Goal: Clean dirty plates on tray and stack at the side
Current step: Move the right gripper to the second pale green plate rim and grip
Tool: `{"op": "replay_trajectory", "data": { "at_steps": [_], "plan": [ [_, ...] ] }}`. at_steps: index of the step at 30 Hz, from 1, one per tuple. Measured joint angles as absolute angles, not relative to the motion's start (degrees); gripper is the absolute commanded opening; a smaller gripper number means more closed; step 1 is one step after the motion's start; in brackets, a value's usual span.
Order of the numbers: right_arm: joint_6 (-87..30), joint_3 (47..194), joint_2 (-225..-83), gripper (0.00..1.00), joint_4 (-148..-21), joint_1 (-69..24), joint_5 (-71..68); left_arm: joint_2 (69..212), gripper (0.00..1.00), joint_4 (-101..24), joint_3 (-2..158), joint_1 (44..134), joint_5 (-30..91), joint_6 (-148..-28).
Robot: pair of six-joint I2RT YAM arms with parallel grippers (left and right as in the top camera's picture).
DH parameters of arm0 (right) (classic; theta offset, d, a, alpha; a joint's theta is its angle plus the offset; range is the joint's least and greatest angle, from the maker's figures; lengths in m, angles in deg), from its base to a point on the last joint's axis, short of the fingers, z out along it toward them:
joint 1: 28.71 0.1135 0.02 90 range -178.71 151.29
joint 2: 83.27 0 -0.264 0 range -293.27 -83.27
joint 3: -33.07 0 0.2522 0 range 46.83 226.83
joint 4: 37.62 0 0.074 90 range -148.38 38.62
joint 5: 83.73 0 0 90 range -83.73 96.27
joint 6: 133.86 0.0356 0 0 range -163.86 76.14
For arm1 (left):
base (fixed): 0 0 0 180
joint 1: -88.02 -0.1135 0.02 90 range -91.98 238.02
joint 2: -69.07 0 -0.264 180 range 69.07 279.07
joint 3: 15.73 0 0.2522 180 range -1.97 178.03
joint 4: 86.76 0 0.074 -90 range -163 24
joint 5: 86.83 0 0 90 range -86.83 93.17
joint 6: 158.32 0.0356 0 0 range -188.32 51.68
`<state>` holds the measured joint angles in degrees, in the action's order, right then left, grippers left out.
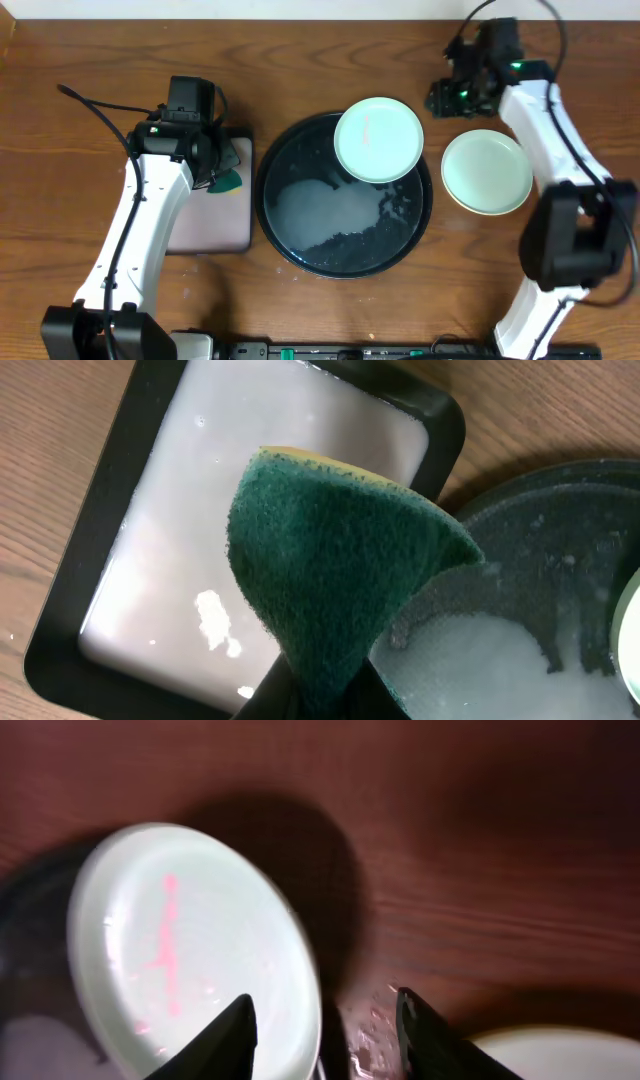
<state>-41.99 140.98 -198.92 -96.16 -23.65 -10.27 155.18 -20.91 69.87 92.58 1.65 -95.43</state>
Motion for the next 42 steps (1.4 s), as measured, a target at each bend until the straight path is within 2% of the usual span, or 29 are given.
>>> {"op": "replay_trajectory", "data": {
  "at_steps": [4, 7, 9, 12, 14, 22, 36, 42],
  "plan": [
    [-43.2, 141.0, -204.3, 0.41, -94.8, -23.3, -12.2, 155.2, 0.08, -20.9, 69.9, 92.6, 1.6, -95.4],
    [-43.9, 141.0, -206.4, 0.36, -94.7, -23.2, -13.4, 155.2, 0.07, -20.9, 69.9, 92.6, 1.6, -95.4],
    [-44.4, 141.0, -206.9, 0.28, -94.8, -23.1, -13.8, 155.2, 0.07, -20.9, 69.9, 92.6, 1.6, -95.4],
    [-45.1, 141.0, -207.0, 0.07, -94.8, -22.7, -14.4, 155.2, 0.07, -20.9, 69.9, 92.6, 1.7, -95.4],
    [-45.0, 141.0, -207.0, 0.01, -94.8, -22.6, -14.7, 155.2, 0.07, -20.9, 69.9, 92.6, 1.6, -95.4],
    [-45.0, 141.1, -207.0, 0.01, -96.6, -22.0, -14.8, 155.2, 0.07, -20.9, 69.9, 92.6, 1.6, -95.4],
    [-45.0, 141.3, -202.4, 0.01, -113.5, -17.5, -18.5, 155.2, 0.07, -20.9, 69.9, 92.6, 1.7, -95.4],
    [-44.0, 139.0, -201.7, 0.01, -110.6, -13.8, -18.0, 155.2, 0.07, -21.0, 69.9, 92.6, 2.8, -95.4]
  ]
}}
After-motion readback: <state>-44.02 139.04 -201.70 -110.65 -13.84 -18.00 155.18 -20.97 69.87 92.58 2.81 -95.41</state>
